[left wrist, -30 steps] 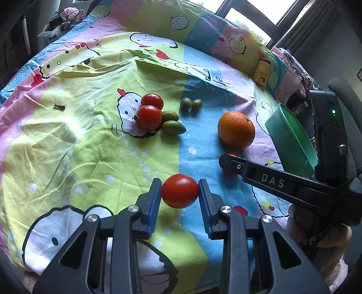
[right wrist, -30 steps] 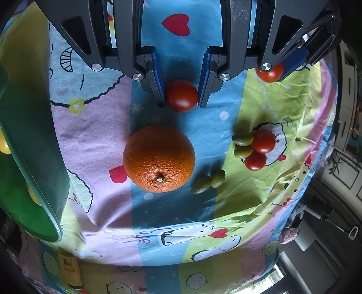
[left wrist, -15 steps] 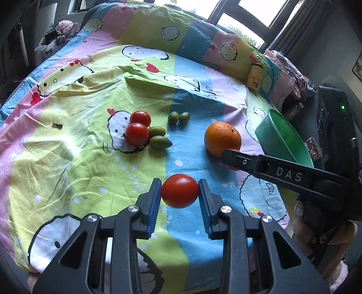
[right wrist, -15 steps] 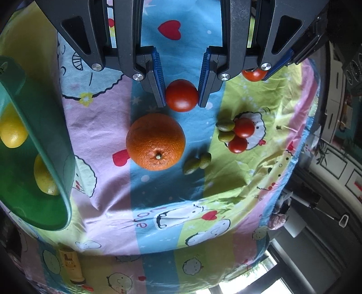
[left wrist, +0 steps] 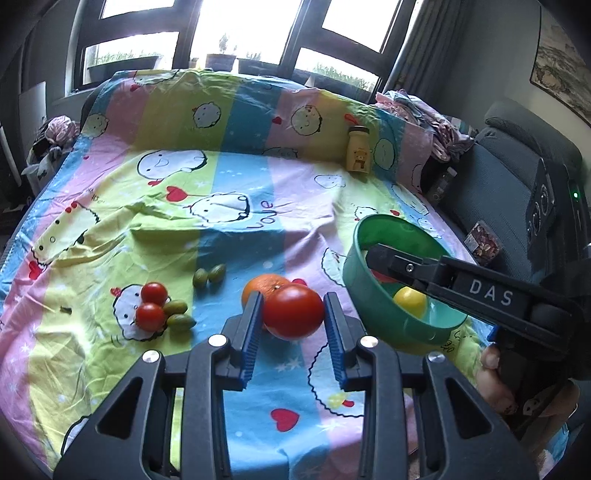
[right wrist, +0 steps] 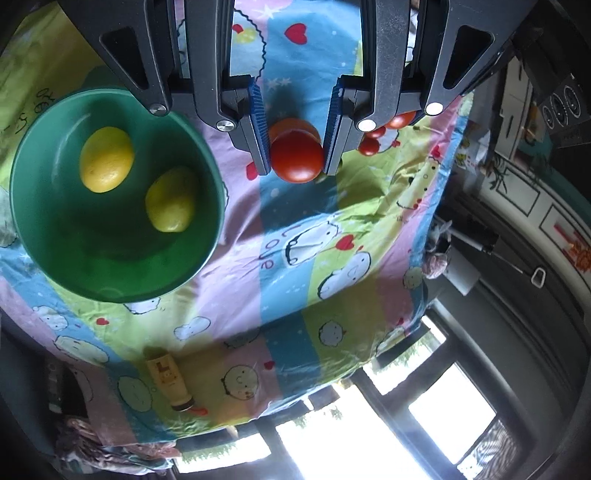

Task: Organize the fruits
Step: 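Lift and carry the tomato in the right tool to the basin while the left carries its own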

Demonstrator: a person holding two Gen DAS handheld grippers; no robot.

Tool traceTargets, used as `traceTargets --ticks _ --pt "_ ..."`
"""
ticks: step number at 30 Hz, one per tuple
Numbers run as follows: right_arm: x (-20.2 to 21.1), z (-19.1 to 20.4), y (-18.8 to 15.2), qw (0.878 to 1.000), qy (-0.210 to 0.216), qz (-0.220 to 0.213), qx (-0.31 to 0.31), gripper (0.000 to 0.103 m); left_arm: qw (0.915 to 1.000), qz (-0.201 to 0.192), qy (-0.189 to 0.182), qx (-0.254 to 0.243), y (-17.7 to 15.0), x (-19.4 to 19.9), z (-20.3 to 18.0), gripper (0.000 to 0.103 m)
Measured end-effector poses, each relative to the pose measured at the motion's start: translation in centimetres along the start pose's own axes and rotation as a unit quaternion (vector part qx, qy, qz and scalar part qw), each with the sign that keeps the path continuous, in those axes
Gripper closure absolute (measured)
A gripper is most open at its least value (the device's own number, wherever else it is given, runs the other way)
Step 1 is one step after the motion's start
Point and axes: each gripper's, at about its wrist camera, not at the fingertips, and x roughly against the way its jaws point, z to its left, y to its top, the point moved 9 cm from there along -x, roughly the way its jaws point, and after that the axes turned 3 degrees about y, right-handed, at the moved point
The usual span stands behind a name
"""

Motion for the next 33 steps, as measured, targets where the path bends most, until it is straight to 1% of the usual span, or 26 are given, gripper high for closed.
traceTargets --ticks 5,10,14,17,21,26,30,31,33 --pt "2.2 -2.2 1.3 0.999 -0.005 -0.037 -0.028 0.073 0.9994 -0.007 -0.020 -0.026 1.4 -0.5 -3.4 0.070" --pt "3.7 -4.7 2.2 0.996 -0.008 -0.060 -0.059 0.073 0.9980 -0.006 -0.027 -0.057 2.0 -1.5 -6.4 0.070" --pt "4.4 -6.8 2.8 0.993 -0.021 -0.076 -0.084 0.073 0.9970 0.006 -0.039 -0.066 2.1 -3.1 -8.1 0.070" --pt "4.9 -8.3 3.1 0.991 -0.019 -0.084 -0.104 0.073 0.9961 0.017 -0.051 -0.070 2.1 -4.3 -9.3 0.070" --pt "5.2 -10.1 3.2 0.988 -0.030 -0.088 -0.125 0.073 0.9946 0.030 -0.065 -0.076 2.0 -5.8 -11.0 0.070" --pt "4.7 -12.2 3.1 0.984 -0.037 -0.081 -0.152 0.073 0.9924 0.050 -0.081 -0.079 1.5 -7.6 -12.6 0.070" --pt "4.6 -13.8 2.9 0.981 -0.074 -0.076 -0.162 0.073 0.9905 0.068 -0.086 -0.083 0.9 -9.2 -13.6 0.070" --pt "4.5 -14.3 2.8 0.980 -0.080 -0.074 -0.167 0.073 0.9902 0.073 -0.086 -0.083 0.7 -9.5 -13.7 0.070" --pt "4.3 -15.0 2.7 0.979 -0.078 -0.070 -0.175 0.073 0.9894 0.079 -0.089 -0.083 0.4 -10.1 -14.0 0.070"
